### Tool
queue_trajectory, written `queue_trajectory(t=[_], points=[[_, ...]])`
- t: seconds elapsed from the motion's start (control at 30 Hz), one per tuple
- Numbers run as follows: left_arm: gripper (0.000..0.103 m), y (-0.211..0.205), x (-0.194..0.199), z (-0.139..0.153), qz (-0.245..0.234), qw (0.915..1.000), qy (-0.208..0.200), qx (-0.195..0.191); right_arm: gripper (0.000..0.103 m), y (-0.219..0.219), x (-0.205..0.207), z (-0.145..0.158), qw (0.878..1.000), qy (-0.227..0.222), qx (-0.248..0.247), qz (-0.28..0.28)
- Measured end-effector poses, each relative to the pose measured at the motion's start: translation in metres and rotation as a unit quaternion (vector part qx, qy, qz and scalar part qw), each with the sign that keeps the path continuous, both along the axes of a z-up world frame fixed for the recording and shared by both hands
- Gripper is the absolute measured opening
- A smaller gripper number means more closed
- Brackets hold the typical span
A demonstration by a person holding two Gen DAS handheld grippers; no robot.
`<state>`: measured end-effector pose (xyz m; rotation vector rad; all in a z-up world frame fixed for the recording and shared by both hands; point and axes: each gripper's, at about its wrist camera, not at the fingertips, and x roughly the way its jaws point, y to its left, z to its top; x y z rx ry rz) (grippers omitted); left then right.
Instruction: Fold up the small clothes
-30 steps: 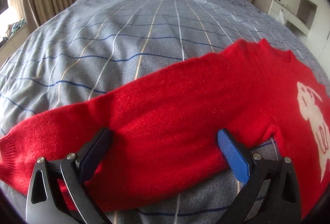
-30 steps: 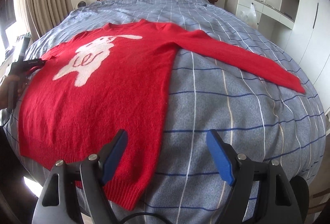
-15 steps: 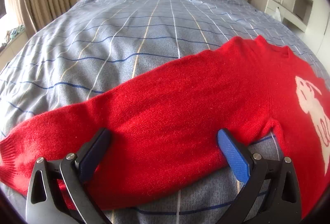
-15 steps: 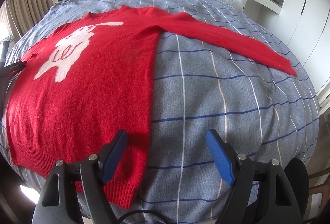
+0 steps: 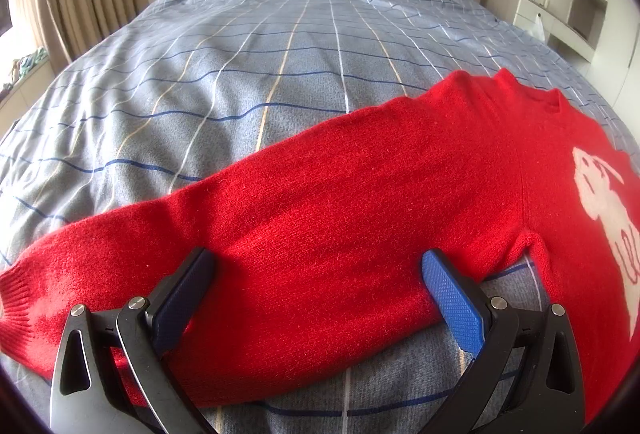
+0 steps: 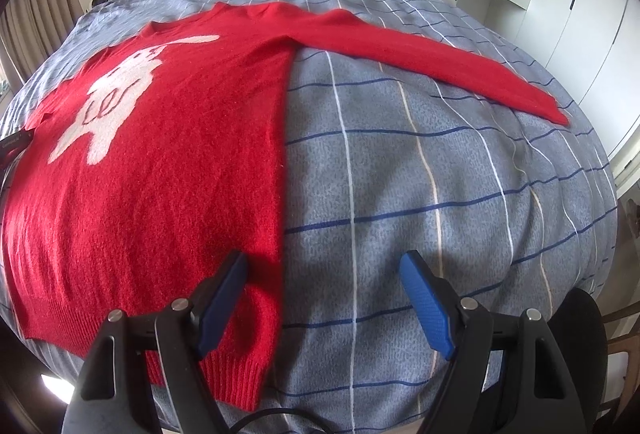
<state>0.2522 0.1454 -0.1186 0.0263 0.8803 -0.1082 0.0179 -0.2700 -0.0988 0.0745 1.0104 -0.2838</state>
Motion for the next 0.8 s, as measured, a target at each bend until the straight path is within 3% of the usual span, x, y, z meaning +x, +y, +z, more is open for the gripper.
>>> queue_trajectory(t=[0.8], points=[[0.103,0.000,0.000,0.000,0.000,1.0000,0.001,0.000,0.078,0.016,0.003,0.002,1.000,0.010,-0.022,0.000]])
